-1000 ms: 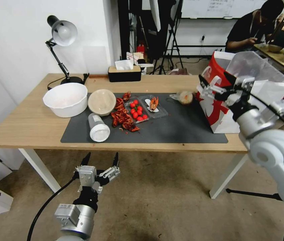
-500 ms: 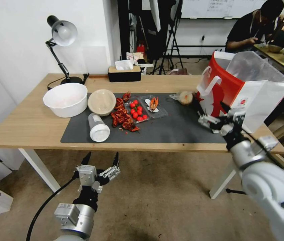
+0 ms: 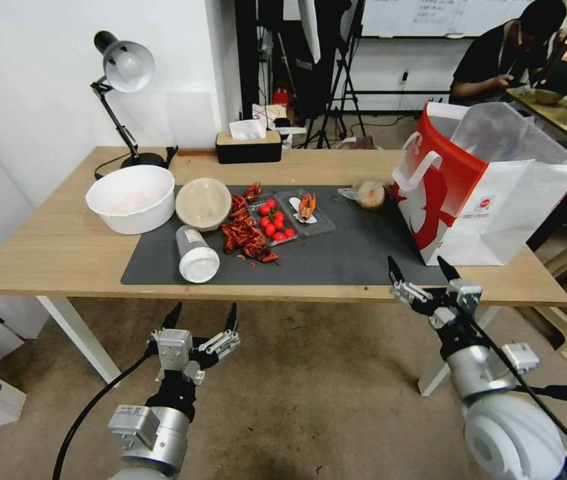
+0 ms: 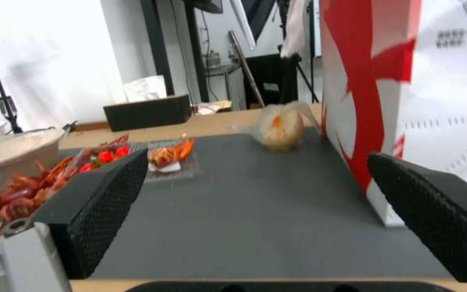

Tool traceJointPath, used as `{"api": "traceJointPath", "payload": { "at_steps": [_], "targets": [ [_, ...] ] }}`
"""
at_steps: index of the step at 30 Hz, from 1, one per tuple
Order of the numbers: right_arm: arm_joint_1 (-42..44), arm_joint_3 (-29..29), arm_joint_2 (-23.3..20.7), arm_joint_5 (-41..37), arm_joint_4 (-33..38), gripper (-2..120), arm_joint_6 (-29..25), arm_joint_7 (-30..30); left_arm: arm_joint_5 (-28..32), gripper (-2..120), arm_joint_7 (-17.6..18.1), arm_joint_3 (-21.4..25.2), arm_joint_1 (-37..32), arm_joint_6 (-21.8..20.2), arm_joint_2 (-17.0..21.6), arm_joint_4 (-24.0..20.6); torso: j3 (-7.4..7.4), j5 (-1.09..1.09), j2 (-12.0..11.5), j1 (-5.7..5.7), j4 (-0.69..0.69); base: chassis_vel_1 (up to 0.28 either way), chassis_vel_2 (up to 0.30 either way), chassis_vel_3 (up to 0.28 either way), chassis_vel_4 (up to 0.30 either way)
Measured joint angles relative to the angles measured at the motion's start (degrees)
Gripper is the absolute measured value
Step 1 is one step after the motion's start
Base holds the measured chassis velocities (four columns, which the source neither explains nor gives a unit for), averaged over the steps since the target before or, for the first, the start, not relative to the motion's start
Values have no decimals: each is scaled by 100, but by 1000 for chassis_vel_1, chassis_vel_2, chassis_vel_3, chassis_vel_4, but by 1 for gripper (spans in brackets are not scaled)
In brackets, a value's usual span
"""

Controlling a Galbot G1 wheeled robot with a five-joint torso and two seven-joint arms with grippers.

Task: Pick up the trash from the table and place it into the takeout bag.

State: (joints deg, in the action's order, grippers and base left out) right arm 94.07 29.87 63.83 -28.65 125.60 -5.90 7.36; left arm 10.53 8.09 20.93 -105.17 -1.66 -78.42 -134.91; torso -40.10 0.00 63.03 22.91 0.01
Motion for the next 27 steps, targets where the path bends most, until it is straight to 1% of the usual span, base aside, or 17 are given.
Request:
{"api": "traceJointPath", "payload": {
  "at_steps": [6, 12, 27],
  "targets": [
    [349, -28, 173, 222, 8, 100, -162, -62, 10, 100, -3, -1, 17, 3, 34, 22, -1, 0, 0, 0, -1, 0, 0, 0, 0],
    [451, -106, 275, 372, -36, 100, -259, -80, 12, 100, -9, -16, 18, 0, 32, 35, 0, -1, 0, 0, -1, 0, 0, 0, 0],
    [454, -140, 309, 573, -102, 100, -193, -57, 10, 100, -48, -23, 20, 2, 11, 57, 0, -1, -1, 0, -1, 0, 0, 0, 0]
  ]
}}
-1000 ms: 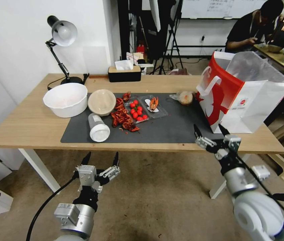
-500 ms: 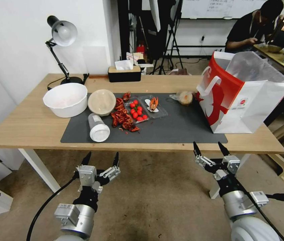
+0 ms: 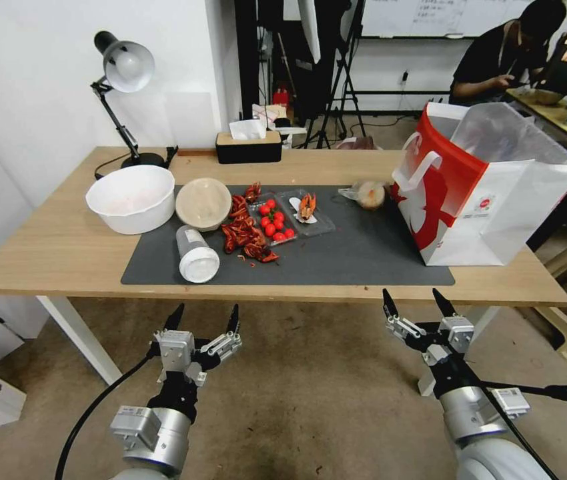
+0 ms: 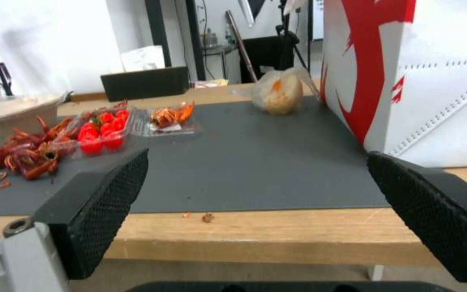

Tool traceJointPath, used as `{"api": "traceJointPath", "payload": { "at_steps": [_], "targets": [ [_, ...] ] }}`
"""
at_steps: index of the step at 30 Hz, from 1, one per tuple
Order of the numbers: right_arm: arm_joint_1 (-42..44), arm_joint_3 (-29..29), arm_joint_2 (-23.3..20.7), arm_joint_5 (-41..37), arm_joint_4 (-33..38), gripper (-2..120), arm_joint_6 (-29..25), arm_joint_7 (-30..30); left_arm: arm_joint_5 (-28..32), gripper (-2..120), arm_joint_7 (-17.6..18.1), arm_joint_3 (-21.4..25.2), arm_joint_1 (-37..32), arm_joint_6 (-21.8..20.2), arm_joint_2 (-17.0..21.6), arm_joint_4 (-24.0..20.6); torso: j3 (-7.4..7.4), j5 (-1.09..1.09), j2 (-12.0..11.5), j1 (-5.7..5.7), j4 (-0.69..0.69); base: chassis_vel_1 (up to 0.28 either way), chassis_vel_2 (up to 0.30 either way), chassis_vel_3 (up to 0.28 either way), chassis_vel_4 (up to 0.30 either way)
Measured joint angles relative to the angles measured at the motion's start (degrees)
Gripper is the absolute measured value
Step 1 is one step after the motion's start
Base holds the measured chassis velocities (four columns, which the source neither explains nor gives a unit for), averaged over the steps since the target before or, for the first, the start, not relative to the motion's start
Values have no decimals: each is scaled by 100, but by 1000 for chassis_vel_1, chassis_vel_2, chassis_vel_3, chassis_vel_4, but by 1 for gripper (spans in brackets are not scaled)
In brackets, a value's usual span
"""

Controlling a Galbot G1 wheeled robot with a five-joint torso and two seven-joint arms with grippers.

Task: Pick up the trash from the table and place it into the takeout bag.

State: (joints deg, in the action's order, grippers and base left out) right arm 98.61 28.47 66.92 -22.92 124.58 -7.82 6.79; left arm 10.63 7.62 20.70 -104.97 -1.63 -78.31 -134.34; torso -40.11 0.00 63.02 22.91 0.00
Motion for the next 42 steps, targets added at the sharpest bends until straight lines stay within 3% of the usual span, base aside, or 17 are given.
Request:
{"api": "traceJointPath", "payload": {
  "at_steps": [17, 28, 42],
  "targets": [
    [-675, -316, -190, -15, -103, 100, 535, 272, 1, 100, -12, 20, -24, 10, 23, -8, 0, 0, 0, 0, 0, 0, 0, 0, 0],
    [-1652, -670, -436, -318, -191, 100, 1549, 686, -68, 100, -22, 20, -66, 52, -24, -33, 0, 0, 0, 0, 0, 0, 0, 0, 0],
    [-2962, -1126, -506, -938, -446, 100, 2432, 1345, -95, 100, -18, 48, -111, 85, -41, -56, 0, 0, 0, 1, 0, 0, 0, 0, 0]
  ]
}}
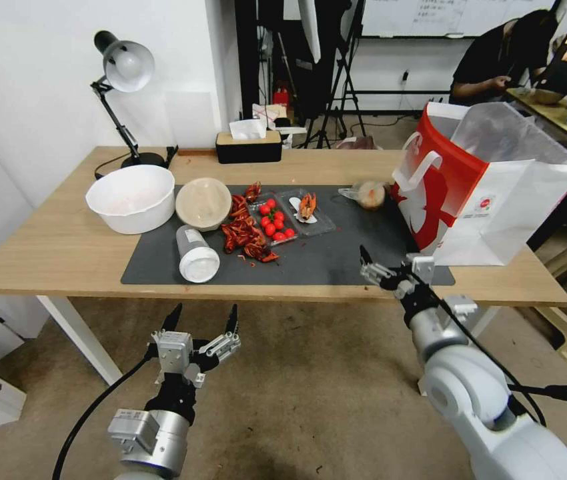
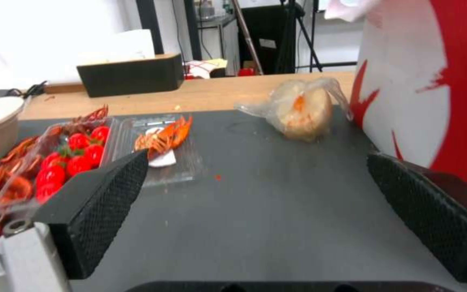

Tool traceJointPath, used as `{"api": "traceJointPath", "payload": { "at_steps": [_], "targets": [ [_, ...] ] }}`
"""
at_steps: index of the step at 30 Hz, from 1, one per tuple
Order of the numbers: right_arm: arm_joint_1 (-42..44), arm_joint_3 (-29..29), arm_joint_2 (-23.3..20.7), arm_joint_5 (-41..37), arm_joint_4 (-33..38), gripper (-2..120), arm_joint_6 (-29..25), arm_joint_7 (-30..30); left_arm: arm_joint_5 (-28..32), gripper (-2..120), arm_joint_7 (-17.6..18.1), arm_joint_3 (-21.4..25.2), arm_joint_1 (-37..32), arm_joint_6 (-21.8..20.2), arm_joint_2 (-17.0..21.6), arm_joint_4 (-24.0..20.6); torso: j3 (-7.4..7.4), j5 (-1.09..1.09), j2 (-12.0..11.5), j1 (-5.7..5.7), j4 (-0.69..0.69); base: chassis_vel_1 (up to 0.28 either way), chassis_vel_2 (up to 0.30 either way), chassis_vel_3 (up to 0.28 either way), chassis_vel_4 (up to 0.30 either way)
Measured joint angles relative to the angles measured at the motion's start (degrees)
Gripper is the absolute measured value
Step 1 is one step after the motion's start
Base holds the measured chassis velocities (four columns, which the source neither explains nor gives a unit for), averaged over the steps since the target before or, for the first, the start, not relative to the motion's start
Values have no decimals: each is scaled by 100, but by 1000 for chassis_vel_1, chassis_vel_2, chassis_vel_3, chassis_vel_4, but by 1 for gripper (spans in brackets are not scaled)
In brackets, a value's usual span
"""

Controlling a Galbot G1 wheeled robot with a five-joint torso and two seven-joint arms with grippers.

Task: Pick up the trash from the table and place it into the takeout bag.

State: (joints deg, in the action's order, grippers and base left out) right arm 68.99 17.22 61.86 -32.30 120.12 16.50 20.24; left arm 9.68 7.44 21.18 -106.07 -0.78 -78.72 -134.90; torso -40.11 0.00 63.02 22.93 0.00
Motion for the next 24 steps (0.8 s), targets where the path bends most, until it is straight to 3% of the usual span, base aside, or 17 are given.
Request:
{"api": "traceJointPath", "payload": {
  "at_steps": [17, 24],
  "targets": [
    [-1418, -653, -5, -368, -725, 100, 470, 576, 42, 100, 27, -9, -9, -20, -38, -37, 0, 1, 0, 0, -1, 0, 0, 0, 0],
    [-2559, -975, 89, -863, -1682, 100, 841, 858, 60, 100, 37, 14, -23, -21, -52, -122, 0, 0, 0, -1, -1, 0, 0, 0, 0]
  ]
}}
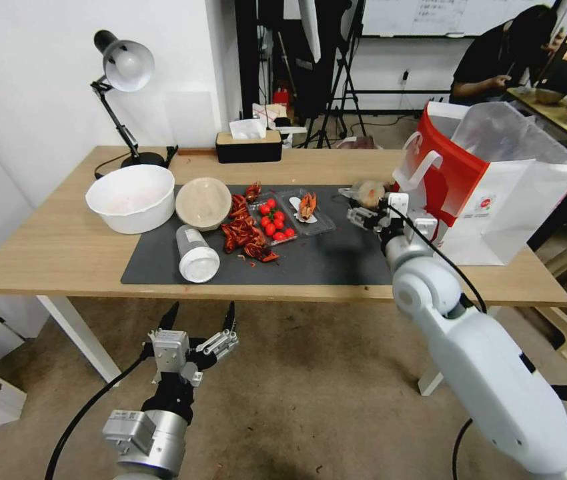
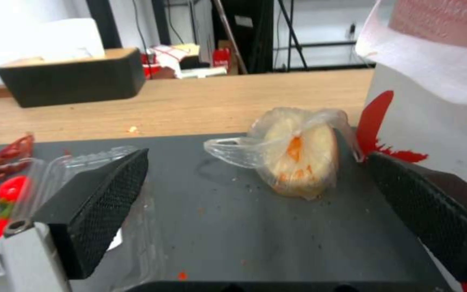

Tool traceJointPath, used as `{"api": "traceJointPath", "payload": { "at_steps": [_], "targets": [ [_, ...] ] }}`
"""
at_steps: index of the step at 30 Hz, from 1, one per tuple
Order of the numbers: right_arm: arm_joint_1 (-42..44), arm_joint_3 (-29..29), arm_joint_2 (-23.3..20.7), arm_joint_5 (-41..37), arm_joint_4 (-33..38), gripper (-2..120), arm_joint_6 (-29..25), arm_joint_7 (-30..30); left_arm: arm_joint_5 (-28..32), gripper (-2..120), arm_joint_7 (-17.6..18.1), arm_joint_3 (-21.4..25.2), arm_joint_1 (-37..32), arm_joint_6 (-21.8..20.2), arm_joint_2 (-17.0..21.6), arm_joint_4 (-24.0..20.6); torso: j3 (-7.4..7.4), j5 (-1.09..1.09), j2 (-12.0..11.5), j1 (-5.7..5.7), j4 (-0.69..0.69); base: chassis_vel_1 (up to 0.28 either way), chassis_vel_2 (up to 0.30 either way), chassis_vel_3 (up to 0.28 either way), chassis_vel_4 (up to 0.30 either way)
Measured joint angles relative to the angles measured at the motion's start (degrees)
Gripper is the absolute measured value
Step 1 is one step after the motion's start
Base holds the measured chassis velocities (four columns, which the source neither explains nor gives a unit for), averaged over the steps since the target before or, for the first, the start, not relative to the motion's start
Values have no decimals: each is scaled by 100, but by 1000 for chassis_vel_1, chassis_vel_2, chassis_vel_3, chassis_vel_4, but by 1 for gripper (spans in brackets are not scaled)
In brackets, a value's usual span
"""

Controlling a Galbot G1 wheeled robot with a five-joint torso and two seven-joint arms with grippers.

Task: Pick up the trash from the table and place it into the takeout bag.

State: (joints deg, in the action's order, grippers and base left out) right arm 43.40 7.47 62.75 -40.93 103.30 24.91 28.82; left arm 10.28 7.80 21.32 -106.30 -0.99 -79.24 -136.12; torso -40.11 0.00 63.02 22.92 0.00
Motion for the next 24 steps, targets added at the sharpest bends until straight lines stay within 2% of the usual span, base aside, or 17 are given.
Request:
{"api": "traceJointPath", "payload": {
  "at_steps": [5, 24],
  "targets": [
    [-557, 19, 232, -97, -603, 100, 276, 20, 1, 100, -2, 3, 2, -8, -8, -10, 0, 1, 0, 0, 1, 0, 0, 0, 0],
    [-1451, -233, 514, -60, -1833, 100, 463, 51, 5, 100, -5, 23, 11, -20, -7, 39, 0, 0, 0, 0, 0, 0, 0, 0, 0]
  ]
}}
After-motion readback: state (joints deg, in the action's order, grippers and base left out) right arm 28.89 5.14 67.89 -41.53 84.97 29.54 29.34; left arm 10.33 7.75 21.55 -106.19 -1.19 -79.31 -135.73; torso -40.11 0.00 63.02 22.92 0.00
